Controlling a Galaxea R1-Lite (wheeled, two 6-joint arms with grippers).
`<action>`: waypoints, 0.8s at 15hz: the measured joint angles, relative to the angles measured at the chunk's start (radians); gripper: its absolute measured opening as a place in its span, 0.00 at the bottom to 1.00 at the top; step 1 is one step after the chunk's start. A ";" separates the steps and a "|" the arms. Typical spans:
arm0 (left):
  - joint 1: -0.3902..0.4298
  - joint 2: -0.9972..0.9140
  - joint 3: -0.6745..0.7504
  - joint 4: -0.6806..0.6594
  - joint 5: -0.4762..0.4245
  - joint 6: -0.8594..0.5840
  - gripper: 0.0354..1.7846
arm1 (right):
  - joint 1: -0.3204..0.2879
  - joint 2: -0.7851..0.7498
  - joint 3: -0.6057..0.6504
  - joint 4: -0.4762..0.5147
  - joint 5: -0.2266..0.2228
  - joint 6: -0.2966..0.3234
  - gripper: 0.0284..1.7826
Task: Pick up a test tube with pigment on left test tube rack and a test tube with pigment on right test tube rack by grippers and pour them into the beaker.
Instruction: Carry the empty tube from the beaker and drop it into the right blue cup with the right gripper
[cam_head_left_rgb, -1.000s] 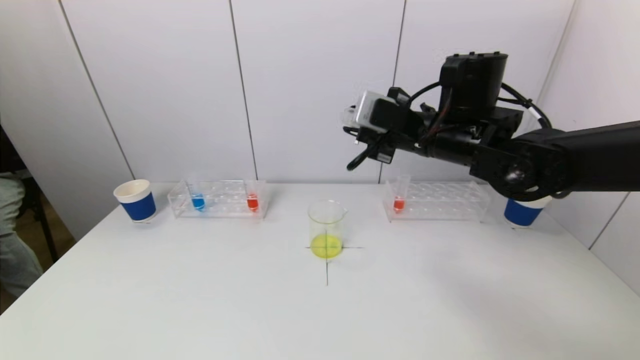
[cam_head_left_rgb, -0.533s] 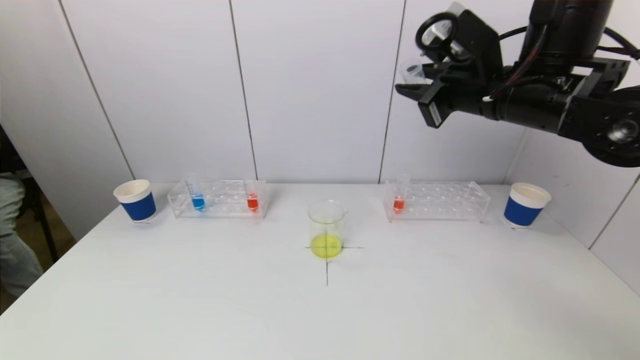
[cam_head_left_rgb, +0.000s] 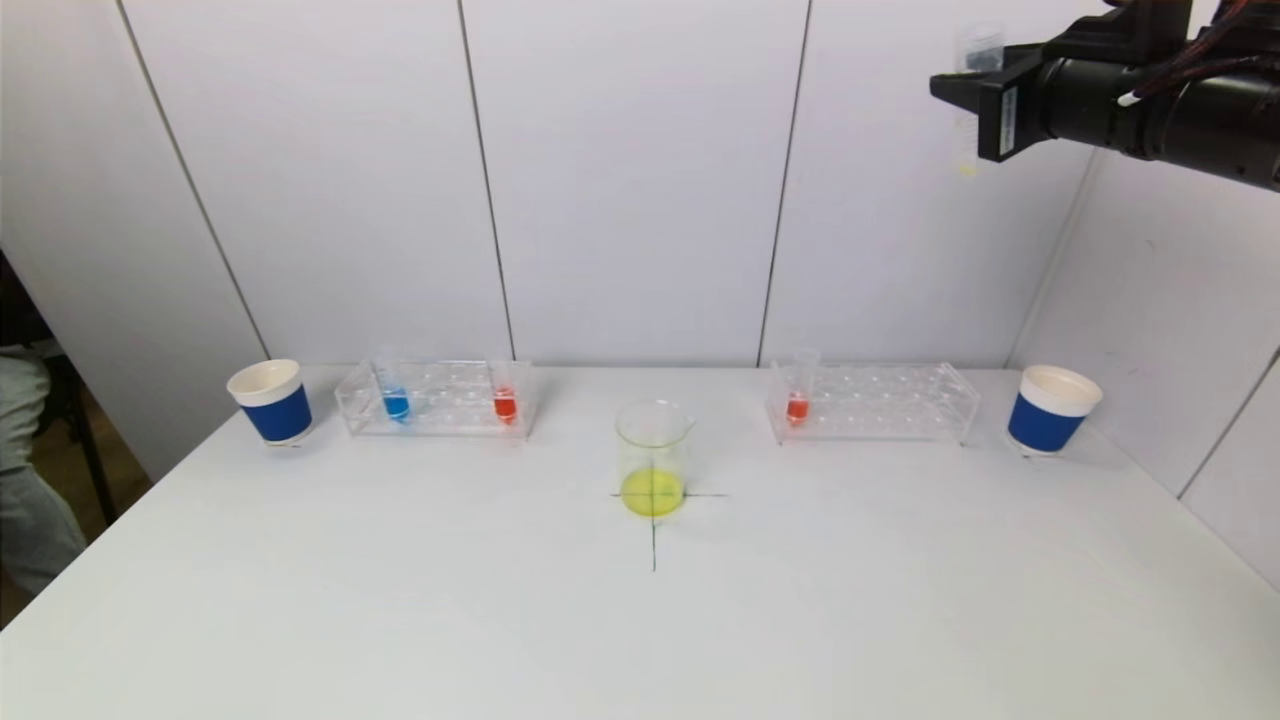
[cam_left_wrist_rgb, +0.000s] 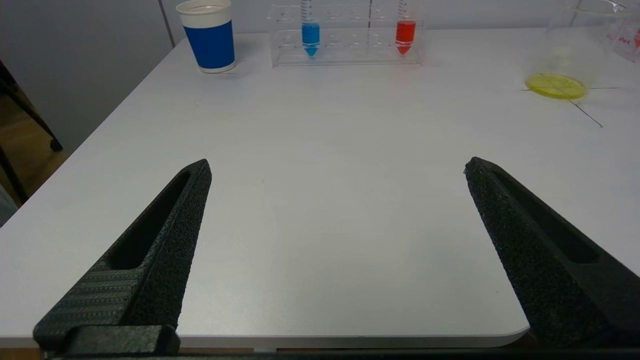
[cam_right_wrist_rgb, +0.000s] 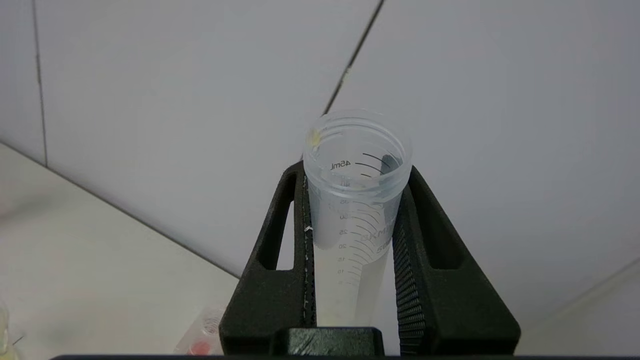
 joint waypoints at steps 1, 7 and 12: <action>0.000 0.000 0.000 0.000 0.000 0.000 0.99 | -0.024 0.000 -0.012 0.016 -0.016 0.029 0.27; 0.000 0.000 0.000 0.000 0.000 0.000 0.99 | -0.159 0.006 -0.108 0.159 -0.070 0.206 0.27; 0.000 0.000 0.000 0.000 0.000 0.000 0.99 | -0.258 0.036 -0.114 0.161 -0.064 0.267 0.27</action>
